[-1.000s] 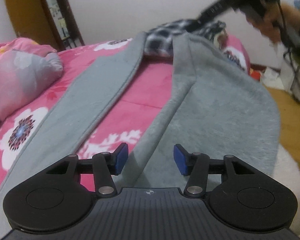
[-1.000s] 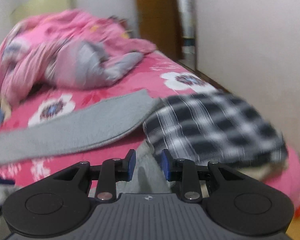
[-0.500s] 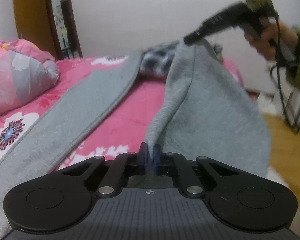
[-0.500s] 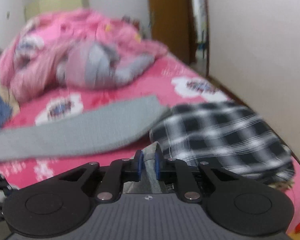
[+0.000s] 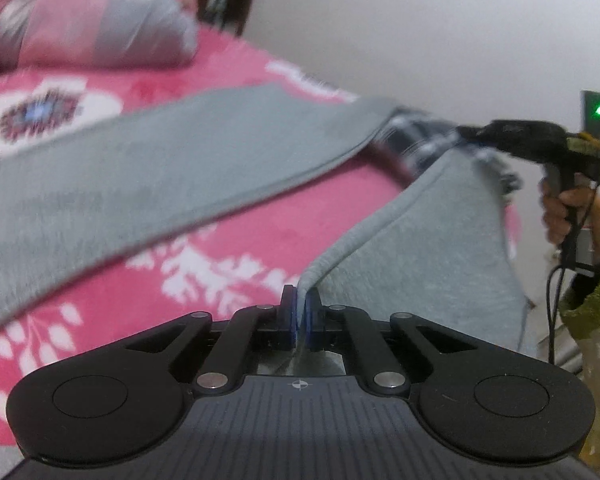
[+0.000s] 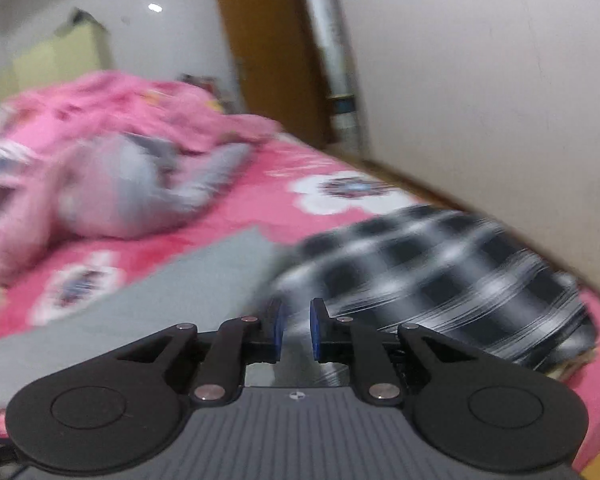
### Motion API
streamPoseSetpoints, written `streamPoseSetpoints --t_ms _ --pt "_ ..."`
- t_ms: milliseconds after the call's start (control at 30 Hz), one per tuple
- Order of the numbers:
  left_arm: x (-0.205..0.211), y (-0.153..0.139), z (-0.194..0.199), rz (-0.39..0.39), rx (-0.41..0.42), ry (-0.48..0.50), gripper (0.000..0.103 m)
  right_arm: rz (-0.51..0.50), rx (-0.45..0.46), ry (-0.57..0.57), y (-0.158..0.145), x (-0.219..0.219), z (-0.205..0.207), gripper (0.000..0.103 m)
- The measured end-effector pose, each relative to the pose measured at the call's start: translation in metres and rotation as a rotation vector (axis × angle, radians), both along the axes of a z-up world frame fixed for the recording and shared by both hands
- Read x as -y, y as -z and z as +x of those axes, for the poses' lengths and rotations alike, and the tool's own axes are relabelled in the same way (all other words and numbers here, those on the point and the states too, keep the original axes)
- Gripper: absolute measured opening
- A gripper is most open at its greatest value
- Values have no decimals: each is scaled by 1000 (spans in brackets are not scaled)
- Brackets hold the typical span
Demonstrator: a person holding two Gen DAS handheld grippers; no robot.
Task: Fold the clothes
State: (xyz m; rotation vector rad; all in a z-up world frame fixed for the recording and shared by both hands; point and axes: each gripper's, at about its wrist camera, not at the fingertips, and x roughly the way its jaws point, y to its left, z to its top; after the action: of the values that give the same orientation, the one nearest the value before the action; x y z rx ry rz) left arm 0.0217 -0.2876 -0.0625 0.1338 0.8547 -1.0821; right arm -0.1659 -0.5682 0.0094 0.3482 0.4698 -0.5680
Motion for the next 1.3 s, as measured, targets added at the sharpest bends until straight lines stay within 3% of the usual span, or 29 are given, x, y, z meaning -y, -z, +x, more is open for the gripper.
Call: streamPoseSetpoints --t_ms 67,167,233,333,400,533,633,733,900,1100,1300 --pt "2 5 2 21 -7 -17 2 -8 22 62 2 7 -5 16" --pt "2 6 3 33 -7 -22 6 77 165 120 -4 13 -55 27" --pt "-3 3 2 38 -3 -36 22 121 234 164 -4 8 -96 35" --pt "-20 -13 -1 9 25 -87 31 243 280 195 14 -3 -154 42" --pt "-42 -29 -4 -36 37 -120 33 371 301 205 35 -10 -186 54" --pt "-95 -68 -16 -122 59 -183 37 730 354 195 104 -23 -220 55" --pt "-145 -97 -29 -160 83 -246 39 926 383 189 150 -37 -222 55" --pt "-201 -120 -41 -186 92 -339 44 1060 453 107 174 -48 -209 55" --pt "-294 -109 -67 -211 -23 -540 46 1120 504 -4 177 -60 -191 55" --pt "-377 -38 -97 -228 -254 -873 46 1101 485 -83 162 -72 -183 55" --pt "-424 -2 -96 -308 -313 -1067 46 1070 435 -129 139 -83 -174 55"
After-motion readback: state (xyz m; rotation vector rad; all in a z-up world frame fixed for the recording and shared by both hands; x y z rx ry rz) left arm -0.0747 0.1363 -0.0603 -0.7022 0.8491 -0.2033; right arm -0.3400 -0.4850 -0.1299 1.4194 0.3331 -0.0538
